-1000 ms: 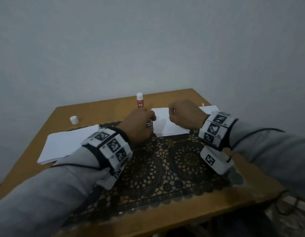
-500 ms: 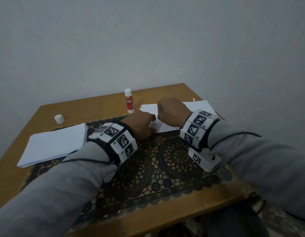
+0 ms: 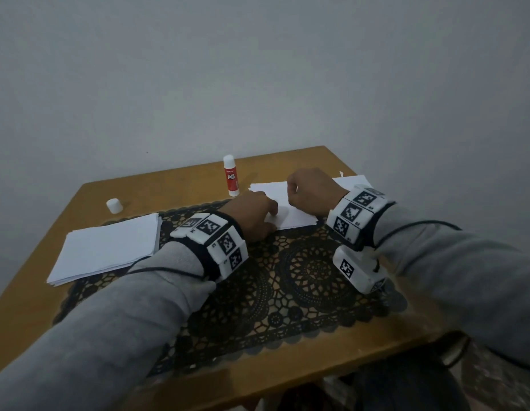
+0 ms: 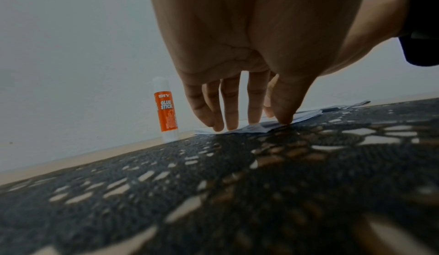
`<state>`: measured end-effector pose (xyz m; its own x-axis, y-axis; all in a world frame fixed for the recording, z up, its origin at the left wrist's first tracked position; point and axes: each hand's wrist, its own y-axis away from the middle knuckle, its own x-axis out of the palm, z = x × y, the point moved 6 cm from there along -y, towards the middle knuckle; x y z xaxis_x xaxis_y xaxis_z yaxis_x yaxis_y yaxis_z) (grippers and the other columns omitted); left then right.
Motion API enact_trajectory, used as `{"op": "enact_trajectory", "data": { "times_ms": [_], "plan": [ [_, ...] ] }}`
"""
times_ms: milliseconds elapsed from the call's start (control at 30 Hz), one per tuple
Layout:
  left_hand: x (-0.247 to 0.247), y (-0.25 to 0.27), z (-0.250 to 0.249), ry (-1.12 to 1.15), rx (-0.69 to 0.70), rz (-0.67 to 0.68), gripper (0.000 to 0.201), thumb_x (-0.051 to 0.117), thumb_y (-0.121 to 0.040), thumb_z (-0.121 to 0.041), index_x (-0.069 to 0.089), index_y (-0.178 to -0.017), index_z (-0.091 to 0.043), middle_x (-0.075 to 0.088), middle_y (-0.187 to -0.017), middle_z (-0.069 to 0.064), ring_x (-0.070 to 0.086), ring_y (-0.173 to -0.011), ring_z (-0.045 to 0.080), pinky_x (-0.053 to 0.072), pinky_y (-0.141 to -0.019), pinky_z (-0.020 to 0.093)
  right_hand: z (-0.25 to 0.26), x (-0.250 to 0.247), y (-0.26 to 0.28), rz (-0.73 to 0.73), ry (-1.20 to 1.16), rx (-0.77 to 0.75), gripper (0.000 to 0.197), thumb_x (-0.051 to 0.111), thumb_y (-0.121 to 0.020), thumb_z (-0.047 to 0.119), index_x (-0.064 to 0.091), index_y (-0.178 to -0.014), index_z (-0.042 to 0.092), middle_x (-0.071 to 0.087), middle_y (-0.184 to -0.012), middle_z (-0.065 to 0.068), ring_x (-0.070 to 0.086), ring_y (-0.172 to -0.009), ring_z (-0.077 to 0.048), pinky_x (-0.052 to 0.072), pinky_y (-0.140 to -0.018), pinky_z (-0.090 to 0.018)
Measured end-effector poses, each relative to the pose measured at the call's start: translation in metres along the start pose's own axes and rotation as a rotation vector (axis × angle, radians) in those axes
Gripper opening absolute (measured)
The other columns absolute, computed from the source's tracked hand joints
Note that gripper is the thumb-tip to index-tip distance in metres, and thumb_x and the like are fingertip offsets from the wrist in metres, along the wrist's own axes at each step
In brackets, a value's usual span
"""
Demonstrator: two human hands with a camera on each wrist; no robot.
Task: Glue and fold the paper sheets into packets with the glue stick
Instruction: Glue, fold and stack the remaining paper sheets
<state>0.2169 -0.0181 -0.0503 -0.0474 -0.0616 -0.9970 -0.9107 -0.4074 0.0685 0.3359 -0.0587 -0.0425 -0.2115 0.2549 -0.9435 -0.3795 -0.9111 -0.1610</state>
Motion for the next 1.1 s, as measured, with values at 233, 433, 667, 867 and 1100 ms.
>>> {"op": "enact_trajectory", "data": {
  "times_ms": [233,433,667,867,1100],
  "plan": [
    [-0.001,0.000,-0.001,-0.004,0.026,-0.015,0.039,0.058,-0.092,-0.034,0.055,-0.128,-0.019,0.054,-0.124,0.006,0.049,-0.115,0.021,0.037,-0.092,0.028,0.008,0.004,-0.002,-0.004,0.071,-0.049,0.012,0.053,-0.088,0.012,0.063,-0.089,0.005,0.065,-0.091,-0.010,0.060,-0.084,-0.026,0.052,-0.073,-0.038],
    [-0.001,-0.001,-0.002,0.001,0.035,-0.033,0.040,0.058,-0.092,-0.035,0.055,-0.129,-0.018,0.054,-0.124,0.006,0.050,-0.114,0.021,0.038,-0.091,0.027,0.013,-0.010,0.009,-0.088,0.257,-0.179,0.005,0.048,-0.091,0.014,0.047,-0.087,0.011,0.047,-0.072,-0.002,0.051,-0.072,-0.024,0.031,-0.055,-0.031],
    [-0.001,-0.001,-0.002,0.003,0.044,-0.045,0.039,0.060,-0.090,-0.038,0.057,-0.124,-0.019,0.055,-0.120,0.005,0.051,-0.111,0.020,0.036,-0.085,0.025,-0.007,-0.011,0.012,-0.109,0.238,-0.161,0.007,0.048,-0.088,0.012,0.046,-0.083,0.008,0.049,-0.071,-0.005,0.047,-0.067,-0.025,0.027,-0.052,-0.031],
    [-0.003,0.001,-0.010,0.015,0.058,-0.079,0.033,0.057,-0.092,-0.029,0.059,-0.124,-0.019,0.056,-0.118,0.004,0.050,-0.113,0.020,0.038,-0.090,0.026,-0.027,-0.015,0.009,-0.090,0.103,-0.046,0.015,0.048,-0.094,0.018,0.053,-0.085,0.007,0.060,-0.086,-0.010,0.055,-0.080,-0.028,0.049,-0.070,-0.039],
    [-0.008,0.003,-0.009,0.093,0.032,-0.101,0.025,0.051,-0.094,-0.016,0.067,-0.113,-0.017,0.065,-0.118,0.003,0.057,-0.110,0.019,0.045,-0.099,0.032,-0.035,-0.014,0.009,-0.057,0.112,0.031,0.019,0.044,-0.094,0.010,0.057,-0.088,-0.001,0.059,-0.085,-0.014,0.051,-0.077,-0.027,0.039,-0.065,-0.032]
  ]
}}
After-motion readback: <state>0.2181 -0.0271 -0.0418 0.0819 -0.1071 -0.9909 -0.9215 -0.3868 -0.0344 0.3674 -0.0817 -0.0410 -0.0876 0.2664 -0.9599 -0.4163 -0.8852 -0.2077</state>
